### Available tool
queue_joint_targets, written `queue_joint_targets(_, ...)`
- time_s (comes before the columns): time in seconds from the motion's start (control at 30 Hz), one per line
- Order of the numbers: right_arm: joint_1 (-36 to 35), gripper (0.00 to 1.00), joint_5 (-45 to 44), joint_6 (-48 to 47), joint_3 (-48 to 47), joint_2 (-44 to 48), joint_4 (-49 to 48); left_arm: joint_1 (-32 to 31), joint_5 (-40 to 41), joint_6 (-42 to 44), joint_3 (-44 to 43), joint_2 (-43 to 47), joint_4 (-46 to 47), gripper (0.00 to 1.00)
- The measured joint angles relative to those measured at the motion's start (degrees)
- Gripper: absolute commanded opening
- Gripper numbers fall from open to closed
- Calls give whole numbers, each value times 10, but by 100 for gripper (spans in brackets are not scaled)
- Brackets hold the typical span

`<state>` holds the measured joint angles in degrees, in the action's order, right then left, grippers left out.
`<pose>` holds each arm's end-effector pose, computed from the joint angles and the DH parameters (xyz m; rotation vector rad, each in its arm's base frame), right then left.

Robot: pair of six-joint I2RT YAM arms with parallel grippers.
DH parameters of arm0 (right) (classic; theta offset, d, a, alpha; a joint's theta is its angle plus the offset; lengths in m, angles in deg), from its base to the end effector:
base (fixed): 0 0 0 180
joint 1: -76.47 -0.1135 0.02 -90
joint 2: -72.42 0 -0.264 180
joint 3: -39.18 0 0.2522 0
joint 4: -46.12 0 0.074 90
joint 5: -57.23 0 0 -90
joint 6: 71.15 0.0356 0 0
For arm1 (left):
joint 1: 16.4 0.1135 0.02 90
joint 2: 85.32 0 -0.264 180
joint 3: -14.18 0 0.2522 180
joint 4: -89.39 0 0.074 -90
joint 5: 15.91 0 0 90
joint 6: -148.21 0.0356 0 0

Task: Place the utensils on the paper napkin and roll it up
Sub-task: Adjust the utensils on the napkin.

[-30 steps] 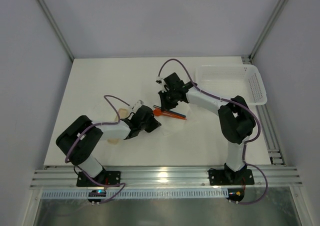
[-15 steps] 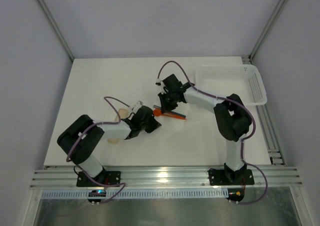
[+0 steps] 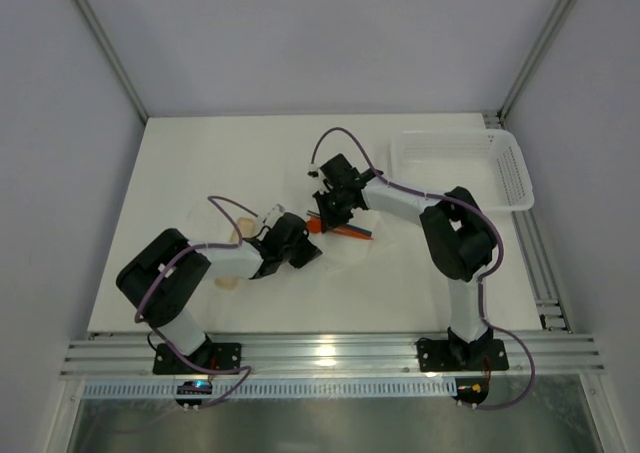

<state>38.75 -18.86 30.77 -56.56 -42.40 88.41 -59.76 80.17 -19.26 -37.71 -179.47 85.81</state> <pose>0.3279 0.2644 0.1754 -0.6917 2.6398 0.5942 0.2221 -0.2046 0.1287 -0.7999 2.4203 -0.8322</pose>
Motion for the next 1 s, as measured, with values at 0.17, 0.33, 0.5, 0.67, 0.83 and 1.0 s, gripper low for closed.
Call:
queue_joint_targets(0.17, -1, 4, -3, 0, 0, -2, -5, 0, 0, -1, 0, 0, 0, 0)
queue_joint_targets(0.33, -1, 4, -7, 0, 0, -9, -7, 0, 0, -1, -1, 0, -2, 0)
queue_joint_targets(0.5, -2, 4, -9, 0, 0, -9, -9, 0, 0, -1, -1, 0, -3, 0)
queue_joint_targets(0.67, -3, 4, -12, 0, 0, -10, -11, 0, 0, -1, -3, 0, -7, 0)
queue_joint_targets(0.83, -6, 4, -12, 0, 0, -10, -12, 0, 0, -1, -3, 0, -7, 0)
queue_joint_targets(1.0, -9, 4, -13, 0, 2, -10, -16, 0, 0, -1, -3, 0, -7, 0)
